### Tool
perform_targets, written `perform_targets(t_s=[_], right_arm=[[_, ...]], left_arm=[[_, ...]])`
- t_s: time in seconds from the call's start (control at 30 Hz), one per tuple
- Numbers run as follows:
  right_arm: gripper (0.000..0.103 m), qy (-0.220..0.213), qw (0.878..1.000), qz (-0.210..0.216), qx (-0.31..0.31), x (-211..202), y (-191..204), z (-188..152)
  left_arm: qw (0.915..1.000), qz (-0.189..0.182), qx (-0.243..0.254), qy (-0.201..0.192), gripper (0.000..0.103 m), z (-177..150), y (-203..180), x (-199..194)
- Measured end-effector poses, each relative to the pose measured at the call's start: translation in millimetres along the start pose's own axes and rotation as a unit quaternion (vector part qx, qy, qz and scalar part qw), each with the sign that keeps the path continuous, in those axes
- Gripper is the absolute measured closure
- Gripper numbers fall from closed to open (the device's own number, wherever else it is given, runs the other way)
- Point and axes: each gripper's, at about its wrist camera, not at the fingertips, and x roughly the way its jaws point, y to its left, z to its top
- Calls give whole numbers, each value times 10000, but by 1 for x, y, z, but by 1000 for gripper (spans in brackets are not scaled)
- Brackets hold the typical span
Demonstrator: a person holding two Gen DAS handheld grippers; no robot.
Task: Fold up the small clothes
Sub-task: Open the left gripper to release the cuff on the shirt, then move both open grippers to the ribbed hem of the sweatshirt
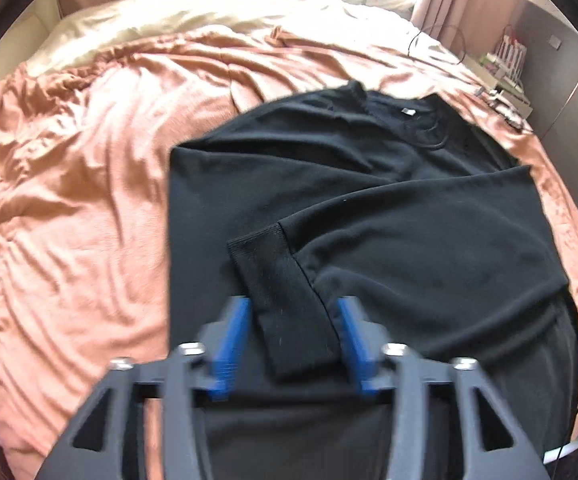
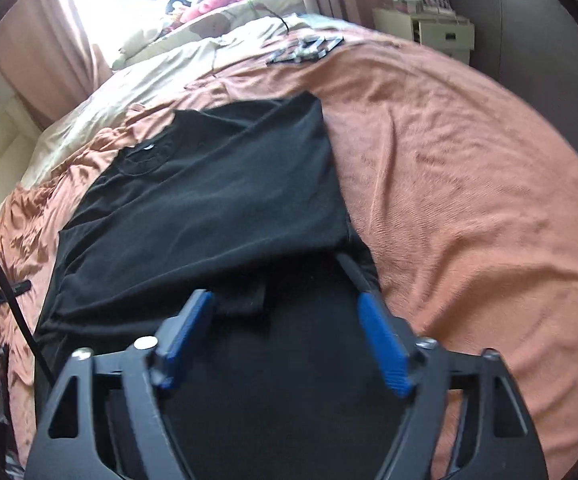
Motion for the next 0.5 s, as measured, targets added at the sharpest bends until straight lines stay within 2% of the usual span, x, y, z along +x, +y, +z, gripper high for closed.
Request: perform_targets(t_s=[0.03, 0.07, 0.1, 0.13, 0.17, 0.33, 0.5], right_arm=[[21, -3, 10000, 9, -40, -8, 1, -3], [19, 17, 10000, 18, -76, -17, 3, -7], [11, 34, 9999, 21, -104, -23, 4, -11], [3, 43, 9999, 9, -150, -31, 5, -15], [0, 16, 9998, -14, -213, -40, 6, -19], [0, -122, 9987, -298, -400, -82, 10, -37], [0, -168, 9979, -325, -533, -115, 17, -55]], left_arm=[[10000, -26, -17, -94, 26, -4, 1, -12], [9998, -60, -29, -163, 15, -8, 1, -21], [9997, -98, -48, -238, 7, -13, 1, -31], [9994, -109, -76, -305, 5, -18, 1, -41], [9993, -108, -99, -354, 2, -21, 1, -48], [9979, -279, -110, -565, 2, -46, -1, -85], [9952, -170, -69, -957, 2, -75, -1, -124]])
